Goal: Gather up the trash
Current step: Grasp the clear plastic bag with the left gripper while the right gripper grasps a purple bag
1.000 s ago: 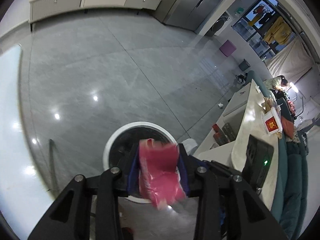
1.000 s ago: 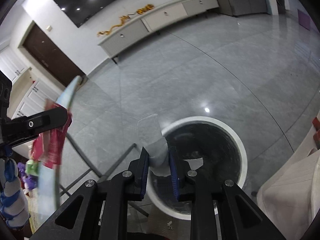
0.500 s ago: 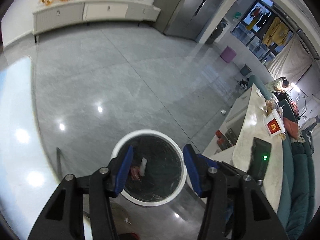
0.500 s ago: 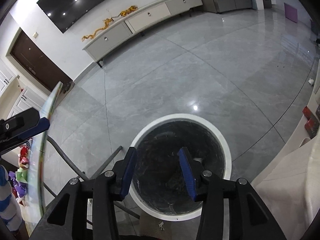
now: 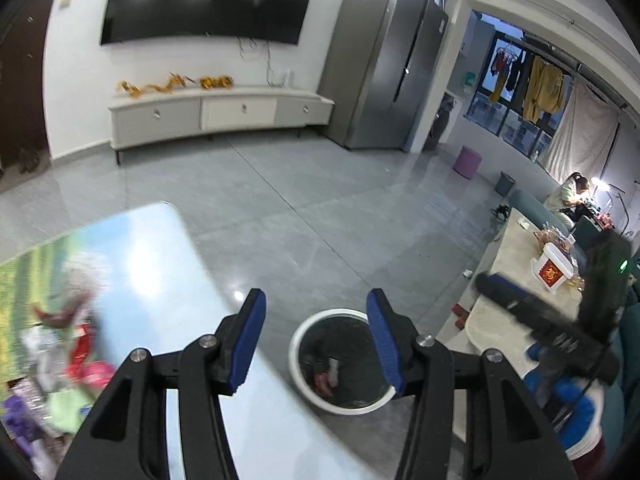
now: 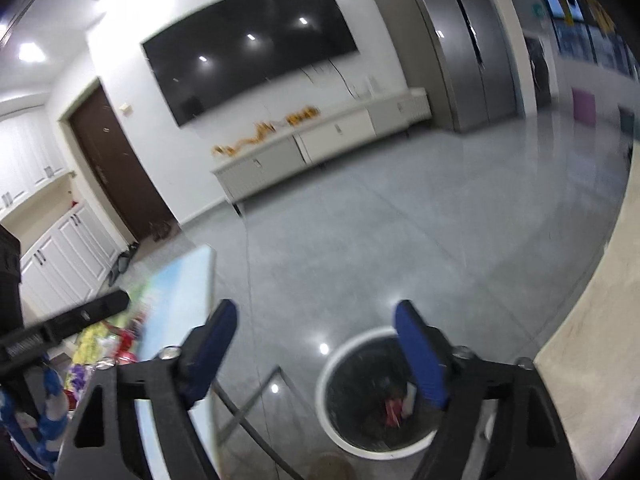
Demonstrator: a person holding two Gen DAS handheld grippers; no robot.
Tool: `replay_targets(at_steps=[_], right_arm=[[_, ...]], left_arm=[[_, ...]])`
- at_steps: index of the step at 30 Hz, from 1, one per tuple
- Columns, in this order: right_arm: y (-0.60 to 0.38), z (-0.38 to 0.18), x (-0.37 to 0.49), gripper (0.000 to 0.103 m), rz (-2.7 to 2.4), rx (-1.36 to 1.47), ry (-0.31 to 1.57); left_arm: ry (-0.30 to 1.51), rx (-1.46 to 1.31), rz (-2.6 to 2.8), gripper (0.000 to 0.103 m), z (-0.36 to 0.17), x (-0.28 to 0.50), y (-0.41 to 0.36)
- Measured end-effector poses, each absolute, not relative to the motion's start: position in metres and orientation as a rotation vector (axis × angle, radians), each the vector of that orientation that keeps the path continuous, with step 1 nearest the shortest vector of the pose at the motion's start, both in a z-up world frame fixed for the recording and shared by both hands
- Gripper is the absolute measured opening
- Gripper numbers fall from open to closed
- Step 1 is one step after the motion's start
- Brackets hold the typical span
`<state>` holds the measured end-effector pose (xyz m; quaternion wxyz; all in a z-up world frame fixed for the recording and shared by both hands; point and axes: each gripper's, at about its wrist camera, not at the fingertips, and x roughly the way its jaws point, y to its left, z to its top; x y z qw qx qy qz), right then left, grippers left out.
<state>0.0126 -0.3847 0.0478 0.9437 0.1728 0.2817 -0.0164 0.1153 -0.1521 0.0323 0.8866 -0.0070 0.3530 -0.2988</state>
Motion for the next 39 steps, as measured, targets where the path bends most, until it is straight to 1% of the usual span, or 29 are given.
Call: replay_targets(at_steps=[2, 4, 8, 13, 15, 18, 22, 27, 34, 39], right_arm=[[-0.368, 0.065, 0.005, 0.099, -0.016, 0.332, 0.538], [-0.353, 0.079, 0.001, 0.103, -0.002, 0.315, 0.509], [-0.319, 0.102, -0.004, 0.103, 0.043, 0.293, 0.449], [-0.269, 0.115, 0.000, 0.103, 0.127, 0.239, 0.405], [-0.250, 0.112, 0.008, 0.103, 0.173, 0.223, 0.427], [-0.213, 0.099, 0.024, 0.103, 0.234, 0.187, 0.511], [-0.171, 0.073, 0.040, 0.103, 0.324, 0.182, 0.618], [-0.127, 0.031, 0.062, 0.103, 0.394, 0.156, 0.756], [-0.105, -0.021, 0.066, 0.099, 0.443, 0.130, 0.896], [-0.102, -0.038, 0.064, 0.095, 0.466, 0.123, 0.945]], left_arm=[[0.705, -0.014, -0.583, 0.050, 0.039, 0.105, -0.126], [0.684, -0.029, -0.542, 0.050, 0.044, 0.097, -0.094], [0.659, -0.071, -0.432, 0.050, 0.045, 0.082, -0.022], [0.649, -0.068, -0.288, 0.050, 0.030, 0.060, 0.062], [0.663, -0.065, -0.255, 0.050, 0.019, 0.051, 0.091], [0.688, -0.062, -0.247, 0.050, 0.001, 0.037, 0.123], [0.716, -0.050, -0.296, 0.050, -0.019, 0.023, 0.134], [0.798, -0.054, -0.348, 0.050, -0.052, 0.027, 0.138], [0.862, 0.022, -0.358, 0.050, -0.079, 0.045, 0.135], [0.920, 0.028, -0.343, 0.050, -0.100, 0.061, 0.136]])
